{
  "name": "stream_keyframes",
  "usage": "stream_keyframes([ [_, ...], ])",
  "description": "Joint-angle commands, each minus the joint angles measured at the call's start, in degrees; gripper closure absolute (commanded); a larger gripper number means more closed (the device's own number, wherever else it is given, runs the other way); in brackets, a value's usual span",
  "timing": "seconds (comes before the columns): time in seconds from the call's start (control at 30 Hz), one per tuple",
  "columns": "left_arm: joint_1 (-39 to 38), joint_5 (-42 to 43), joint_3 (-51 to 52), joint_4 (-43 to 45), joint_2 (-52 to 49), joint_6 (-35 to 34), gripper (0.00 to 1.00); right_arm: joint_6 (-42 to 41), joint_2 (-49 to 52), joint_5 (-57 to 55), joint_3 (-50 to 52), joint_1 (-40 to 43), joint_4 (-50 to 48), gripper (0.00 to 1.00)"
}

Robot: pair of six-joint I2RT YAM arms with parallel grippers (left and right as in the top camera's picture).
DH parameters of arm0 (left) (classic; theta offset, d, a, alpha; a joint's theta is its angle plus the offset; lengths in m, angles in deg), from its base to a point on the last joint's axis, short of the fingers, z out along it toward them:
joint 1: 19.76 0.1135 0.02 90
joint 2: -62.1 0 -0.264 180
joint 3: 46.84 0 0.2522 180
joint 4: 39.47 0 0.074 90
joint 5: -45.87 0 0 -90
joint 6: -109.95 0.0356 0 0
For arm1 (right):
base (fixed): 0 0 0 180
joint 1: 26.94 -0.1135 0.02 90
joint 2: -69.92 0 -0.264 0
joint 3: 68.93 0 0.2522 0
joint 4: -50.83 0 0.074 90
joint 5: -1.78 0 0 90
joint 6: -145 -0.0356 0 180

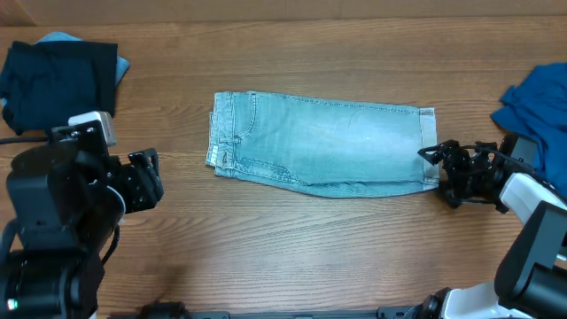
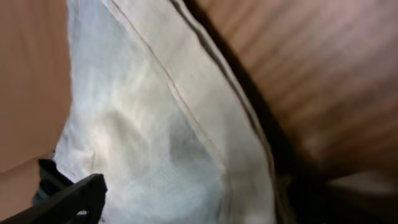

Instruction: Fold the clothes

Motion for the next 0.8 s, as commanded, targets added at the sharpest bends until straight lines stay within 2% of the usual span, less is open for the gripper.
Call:
stream_keyframes([
  [0.0, -0.37, -2.27, -0.48, -0.04, -1.84, 0.85, 0.40, 0.39, 4.63, -6.40, 3.61, -0.63, -2.89, 0.12],
  [0.23, -0.37, -2.25, -0.48, -0.35, -3.21, 0.85, 0.39, 0.46, 4.59, -4.28, 3.61, -0.63, -3.58, 0.42],
  [0.3, -0.37, -2.23, -0.48, -0.26, -3.63, 0.85, 0.39, 1.84, 4.42, -4.26, 3.58, -0.63, -3.82, 0.59],
  [0.4, -0.37, -2.05, -0.48, -0.26, -3.96, 0.87, 0.39, 3.50, 3.72, -4.26, 3.56, -0.61, -4.20, 0.66],
  [0.57, -0.37, -1.60, -0.48, -0.17, -4.13, 0.81, 0.39, 5.84, 1.53, 0.68, 3.56, -0.63, -5.77, 0.71],
  [0.77, -0.37, -1.31, -0.48, -0.22, -4.17, 0.42, 0.39, 5.81, 0.68, 4.48, 3.56, -0.61, -6.54, 0.69],
])
